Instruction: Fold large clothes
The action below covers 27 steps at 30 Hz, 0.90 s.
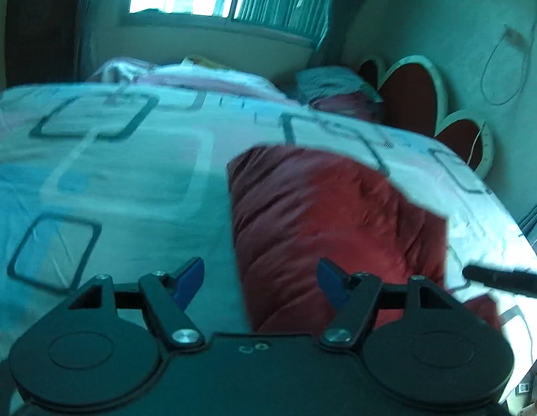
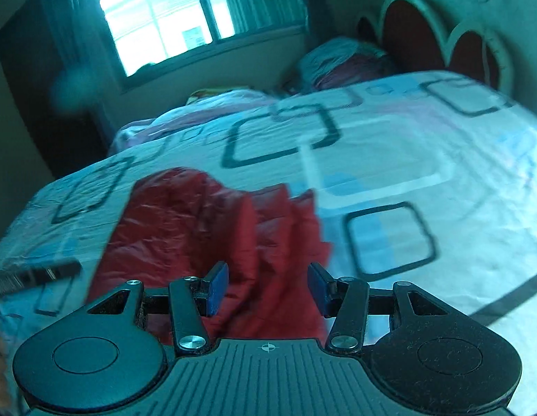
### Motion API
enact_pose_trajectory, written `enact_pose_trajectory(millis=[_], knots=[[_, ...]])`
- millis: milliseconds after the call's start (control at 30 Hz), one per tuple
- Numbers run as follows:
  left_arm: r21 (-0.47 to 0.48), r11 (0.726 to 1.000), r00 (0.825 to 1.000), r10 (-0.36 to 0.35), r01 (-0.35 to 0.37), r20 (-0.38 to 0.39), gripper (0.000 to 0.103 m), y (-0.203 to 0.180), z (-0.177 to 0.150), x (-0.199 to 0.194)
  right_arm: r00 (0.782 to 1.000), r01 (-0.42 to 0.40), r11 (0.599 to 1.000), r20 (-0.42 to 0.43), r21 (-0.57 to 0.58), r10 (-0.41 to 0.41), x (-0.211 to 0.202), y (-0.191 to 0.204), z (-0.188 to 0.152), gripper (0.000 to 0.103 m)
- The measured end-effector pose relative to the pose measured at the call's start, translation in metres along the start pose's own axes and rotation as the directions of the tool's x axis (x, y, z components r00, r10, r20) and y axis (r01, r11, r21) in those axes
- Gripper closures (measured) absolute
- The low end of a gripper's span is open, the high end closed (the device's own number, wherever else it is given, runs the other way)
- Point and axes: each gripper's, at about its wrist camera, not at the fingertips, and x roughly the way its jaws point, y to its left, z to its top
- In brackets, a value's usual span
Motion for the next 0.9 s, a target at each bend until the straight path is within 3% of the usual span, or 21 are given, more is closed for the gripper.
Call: enact_pose_trajectory(millis=[33, 167, 300, 333, 367, 400, 533, 700, 900], knots=[[-0.002, 1.0, 1.0, -0.015, 0.015, -0.005, 0.035, 0.0, -0.002, 0.004, 1.0, -0.007, 1.0, -0.008, 0.006, 0.007, 0.007, 0.002, 0.001, 0.015], [0.057, 0.998, 0.999, -0.038, 0.037, 0.017, 0.039, -0.011, -0.014, 0.014, 0.997, -0.026, 1.0, -0.067, 0.016, 0.027, 0.031, 0.006, 0.0, 0.015], [0.096, 0.991, 0.996, -0.093, 0.093, -0.007, 0.05, -0.023, -0.016, 0.026, 0.982, -0.057, 0.988, -0.173, 0.144, 0.082, 0.057, -0.007, -0.005, 0.016], [0.1, 0.99, 0.995, -0.095, 0.095, -0.008, 0.05, -0.023, -0.019, 0.028, 0.98, -0.063, 0.984, -0.178, 0.165, 0.092, 0.059, -0.01, -0.006, 0.034], [0.104, 0.989, 0.994, -0.105, 0.106, -0.014, 0.05, -0.024, -0.019, 0.03, 0.979, -0.067, 0.983, -0.177, 0.17, 0.098, 0.059, -0.01, -0.007, 0.046], [0.111, 0.987, 0.993, -0.114, 0.115, -0.015, 0.05, -0.024, -0.018, 0.033, 0.981, -0.065, 0.985, -0.168, 0.161, 0.092, 0.057, -0.01, -0.008, 0.049], [0.139, 0.983, 0.993, -0.12, 0.121, -0.016, 0.05, -0.025, -0.017, 0.041, 0.992, -0.048, 0.995, -0.112, 0.091, 0.058, 0.045, -0.004, -0.004, 0.089], [0.175, 0.972, 0.987, -0.158, 0.159, -0.023, 0.05, -0.032, -0.02, 0.041, 0.995, 0.028, 0.999, -0.097, 0.04, -0.024, 0.041, -0.018, -0.014, 0.09], [0.208, 0.966, 0.988, -0.15, 0.154, -0.037, 0.046, -0.037, -0.025, 0.042, 0.993, 0.093, 0.995, -0.075, 0.035, -0.09, 0.035, -0.027, -0.028, 0.09]])
